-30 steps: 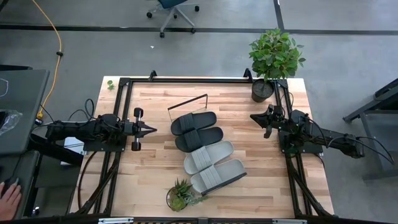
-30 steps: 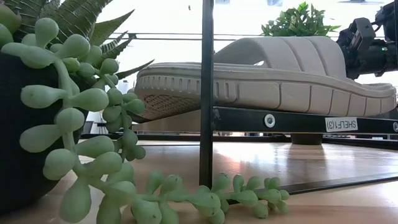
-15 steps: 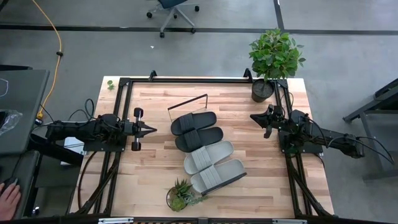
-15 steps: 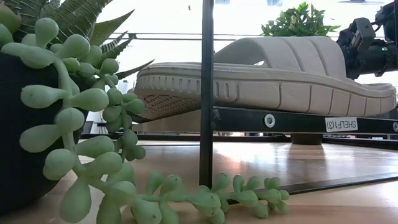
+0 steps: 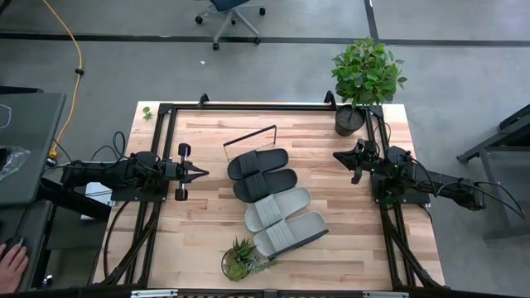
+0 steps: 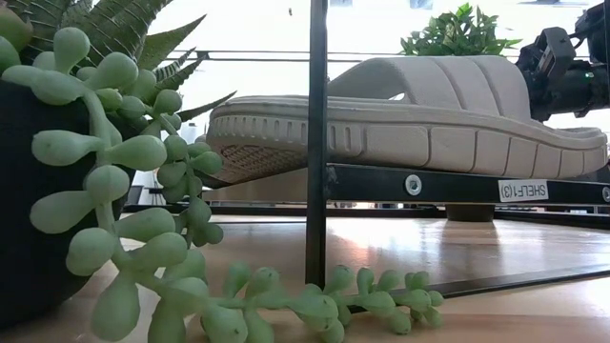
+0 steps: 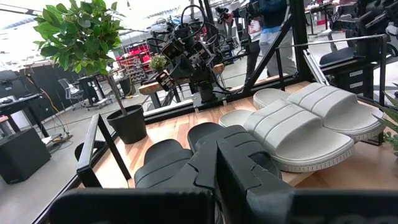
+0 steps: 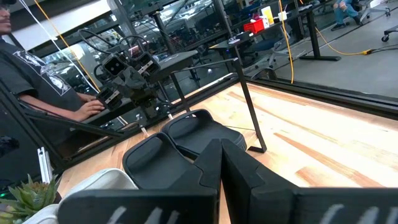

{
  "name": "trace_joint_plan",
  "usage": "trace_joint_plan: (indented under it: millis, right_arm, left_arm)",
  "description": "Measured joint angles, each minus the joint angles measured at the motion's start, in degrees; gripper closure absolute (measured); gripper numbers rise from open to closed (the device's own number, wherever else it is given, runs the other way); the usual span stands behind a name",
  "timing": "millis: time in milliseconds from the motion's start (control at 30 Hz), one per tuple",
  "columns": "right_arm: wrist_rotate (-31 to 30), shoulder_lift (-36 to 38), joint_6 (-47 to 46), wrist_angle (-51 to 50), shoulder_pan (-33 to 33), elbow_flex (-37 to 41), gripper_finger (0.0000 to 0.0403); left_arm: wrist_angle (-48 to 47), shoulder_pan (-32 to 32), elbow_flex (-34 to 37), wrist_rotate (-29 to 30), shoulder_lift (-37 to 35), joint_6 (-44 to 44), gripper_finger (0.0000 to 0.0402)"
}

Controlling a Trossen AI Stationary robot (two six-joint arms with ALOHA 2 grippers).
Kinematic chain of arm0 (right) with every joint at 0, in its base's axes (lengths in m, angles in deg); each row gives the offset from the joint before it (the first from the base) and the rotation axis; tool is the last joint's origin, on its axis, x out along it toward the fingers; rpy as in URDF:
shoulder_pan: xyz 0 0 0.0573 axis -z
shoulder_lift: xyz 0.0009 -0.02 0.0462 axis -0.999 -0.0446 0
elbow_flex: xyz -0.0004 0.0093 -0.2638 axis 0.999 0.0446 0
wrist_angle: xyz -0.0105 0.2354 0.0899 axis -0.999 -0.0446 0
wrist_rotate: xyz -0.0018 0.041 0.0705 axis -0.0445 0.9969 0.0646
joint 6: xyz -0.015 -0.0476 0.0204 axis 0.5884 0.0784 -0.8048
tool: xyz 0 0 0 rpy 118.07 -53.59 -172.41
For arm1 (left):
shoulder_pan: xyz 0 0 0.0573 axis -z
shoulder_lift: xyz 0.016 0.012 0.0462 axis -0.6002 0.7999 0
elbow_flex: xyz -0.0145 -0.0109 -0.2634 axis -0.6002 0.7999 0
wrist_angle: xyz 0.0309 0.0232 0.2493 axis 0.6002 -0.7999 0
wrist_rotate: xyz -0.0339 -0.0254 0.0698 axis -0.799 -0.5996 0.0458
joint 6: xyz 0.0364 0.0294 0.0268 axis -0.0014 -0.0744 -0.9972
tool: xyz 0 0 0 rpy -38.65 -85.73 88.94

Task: Pick and place slides into the shelf
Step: Return to Home Position

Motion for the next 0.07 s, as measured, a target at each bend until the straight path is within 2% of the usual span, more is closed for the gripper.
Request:
trace_joint_plan:
  millis: [67]
  right_arm:
    - [0.0, 0.0, 0.0, 0.0, 0.0, 0.0, 0.0403]
  left_arm:
    - [0.0, 0.0, 0.0, 0.0, 0.0, 0.0, 0.0401]
